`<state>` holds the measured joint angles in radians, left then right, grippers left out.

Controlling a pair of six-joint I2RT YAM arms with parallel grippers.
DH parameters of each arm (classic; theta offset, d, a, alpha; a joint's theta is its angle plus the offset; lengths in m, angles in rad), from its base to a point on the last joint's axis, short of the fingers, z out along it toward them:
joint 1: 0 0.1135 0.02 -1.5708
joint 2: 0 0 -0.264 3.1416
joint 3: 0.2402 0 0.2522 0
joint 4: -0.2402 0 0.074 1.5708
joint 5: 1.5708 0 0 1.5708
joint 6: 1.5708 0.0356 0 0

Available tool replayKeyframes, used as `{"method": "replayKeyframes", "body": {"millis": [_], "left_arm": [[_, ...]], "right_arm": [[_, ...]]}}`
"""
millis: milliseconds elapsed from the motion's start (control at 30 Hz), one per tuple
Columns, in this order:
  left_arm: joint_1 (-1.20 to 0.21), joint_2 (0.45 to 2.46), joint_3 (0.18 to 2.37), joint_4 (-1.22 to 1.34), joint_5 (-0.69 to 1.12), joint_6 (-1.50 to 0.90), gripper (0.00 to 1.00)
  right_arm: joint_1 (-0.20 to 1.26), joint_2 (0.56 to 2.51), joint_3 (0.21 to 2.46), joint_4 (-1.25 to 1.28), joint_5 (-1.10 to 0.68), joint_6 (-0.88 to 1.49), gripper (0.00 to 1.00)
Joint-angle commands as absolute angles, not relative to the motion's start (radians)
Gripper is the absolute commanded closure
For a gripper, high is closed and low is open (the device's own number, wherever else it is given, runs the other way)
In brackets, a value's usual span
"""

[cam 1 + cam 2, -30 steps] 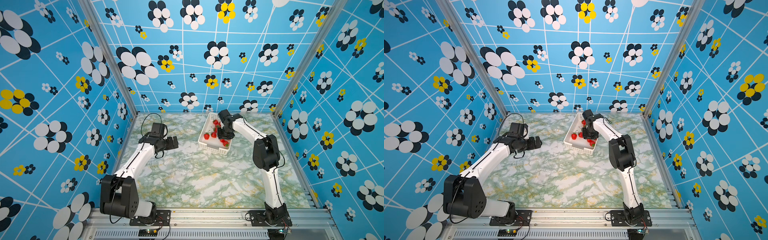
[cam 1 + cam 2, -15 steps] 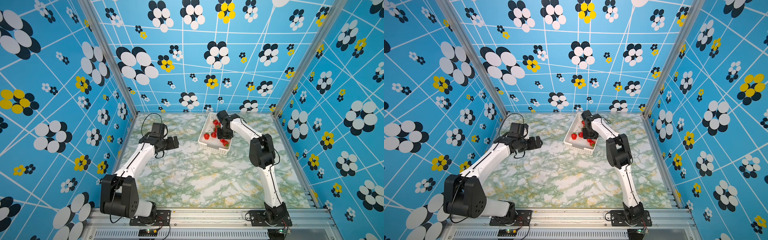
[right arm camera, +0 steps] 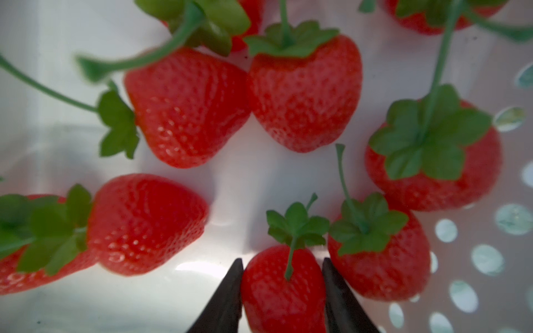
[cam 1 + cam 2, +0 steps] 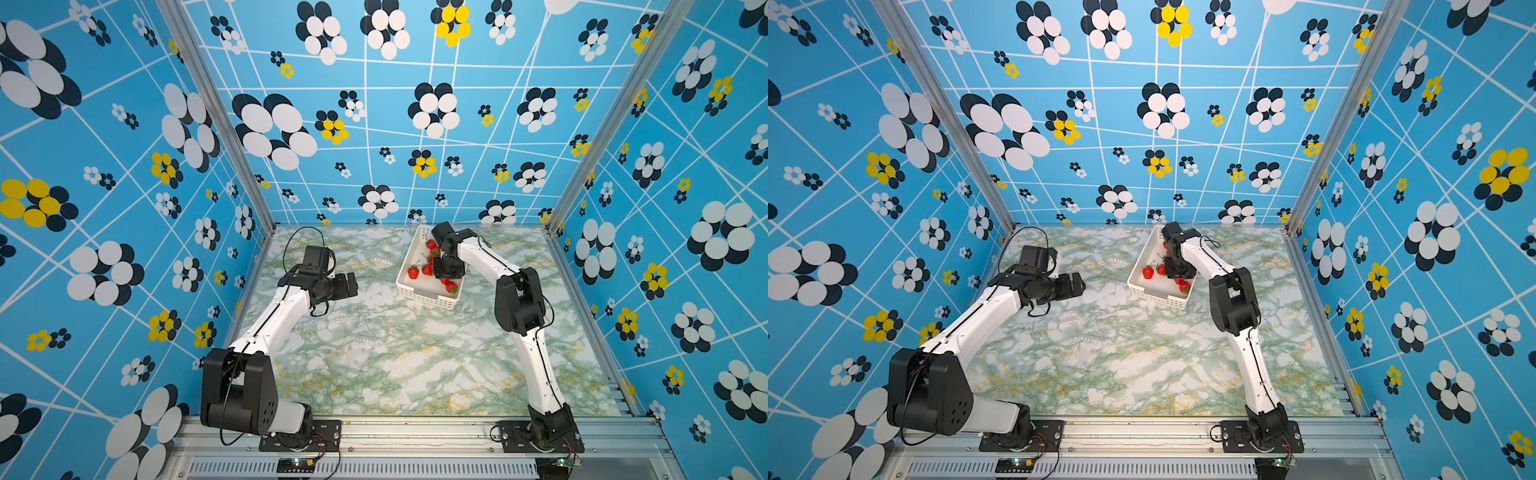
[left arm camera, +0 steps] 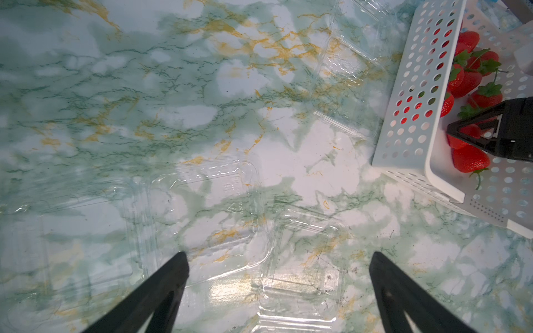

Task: Pack strawberries into containers
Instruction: Pick up the strawberry from the basket.

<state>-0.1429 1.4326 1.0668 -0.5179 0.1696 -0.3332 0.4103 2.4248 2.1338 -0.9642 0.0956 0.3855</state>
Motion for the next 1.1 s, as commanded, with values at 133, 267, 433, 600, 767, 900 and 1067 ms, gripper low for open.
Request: {"method": "replayKeyframes", "body": {"millis": [133,267,433,600,767,900,1067], "left_arm": [[-0.136,1.457,1.057,-0.496,0.2,-0.348,0.01],[-0.14,1.457,1.06,-0.472,0.248,-0.355,0.02],[-0.17,1.457,1.076,-0.432,0.337,-0.364,0.02],[-0.221,1.49,1.104,-0.41,0.406,-0.372,0.02],[-0.255,1.5,1.111,-0.389,0.41,-0.39,0.03],[-0.253,1.465,1.102,-0.404,0.384,-0.399,0.03],[-0.249,1.383,1.042,-0.419,0.37,-0.412,0.03]], "right_arm": [[0.405,2.438,2.157,-0.988,0.106,0.388,0.78],[0.404,2.407,2.141,-0.977,0.09,0.384,0.83],[0.414,2.307,2.09,-0.914,0.039,0.377,0.84],[0.441,2.218,2.081,-0.893,0.006,0.357,0.84],[0.476,2.143,2.057,-0.882,-0.027,0.364,0.85],[0.536,2.094,2.028,-0.882,-0.05,0.364,0.85],[0.642,2.028,1.943,-0.85,-0.084,0.392,0.85]]}}
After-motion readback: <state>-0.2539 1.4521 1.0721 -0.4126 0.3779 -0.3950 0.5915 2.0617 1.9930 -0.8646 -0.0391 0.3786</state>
